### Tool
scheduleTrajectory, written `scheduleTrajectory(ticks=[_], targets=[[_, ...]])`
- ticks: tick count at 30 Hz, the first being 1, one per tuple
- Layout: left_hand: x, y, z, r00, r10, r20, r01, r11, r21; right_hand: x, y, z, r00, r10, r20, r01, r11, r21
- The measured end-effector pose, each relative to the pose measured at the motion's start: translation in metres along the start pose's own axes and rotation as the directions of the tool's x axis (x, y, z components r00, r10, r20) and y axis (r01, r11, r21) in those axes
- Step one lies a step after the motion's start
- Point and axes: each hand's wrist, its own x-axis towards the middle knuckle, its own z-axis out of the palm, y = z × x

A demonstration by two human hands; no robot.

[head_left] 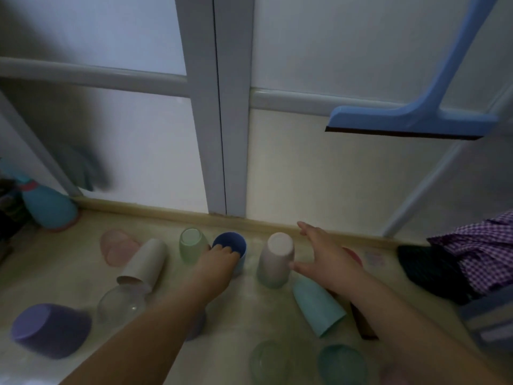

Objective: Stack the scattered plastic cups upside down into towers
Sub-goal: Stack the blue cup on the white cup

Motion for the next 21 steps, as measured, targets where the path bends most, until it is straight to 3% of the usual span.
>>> scheduleTrajectory(ticks=[3, 7, 10, 13, 21], targets=[[0.001, -0.001, 0.001, 0.999, -0.02, -0.032, 0.019, 1.0, -0.022, -0.003, 0.0, -0.004, 1.0, -0.003, -0.015, 0.003, 1.0, -0.01], [-0.01, -0.006, -0.031, 0.973, -0.062, -0.222, 0.03, 0.989, -0.147, -0.004, -0.006, -0.01, 1.0, -0.016, -0.024, 0.016, 1.0, -0.015], [-0.024, -0.007, -0.073, 0.906, -0.082, -0.415, -0.078, 0.932, -0.354, -0.002, -0.018, -0.013, 0.998, -0.041, -0.046, 0.042, 0.999, 0.024], [-0.04, -0.002, -0.109, 0.844, -0.067, -0.531, -0.213, 0.868, -0.448, -0.001, -0.035, -0.02, 0.995, -0.05, -0.09, 0.06, 0.993, 0.103], [-0.065, 0.019, -0.118, 0.869, -0.039, -0.494, -0.312, 0.731, -0.607, -0.01, -0.055, -0.036, 0.98, -0.141, -0.142, 0.166, 0.968, 0.188]])
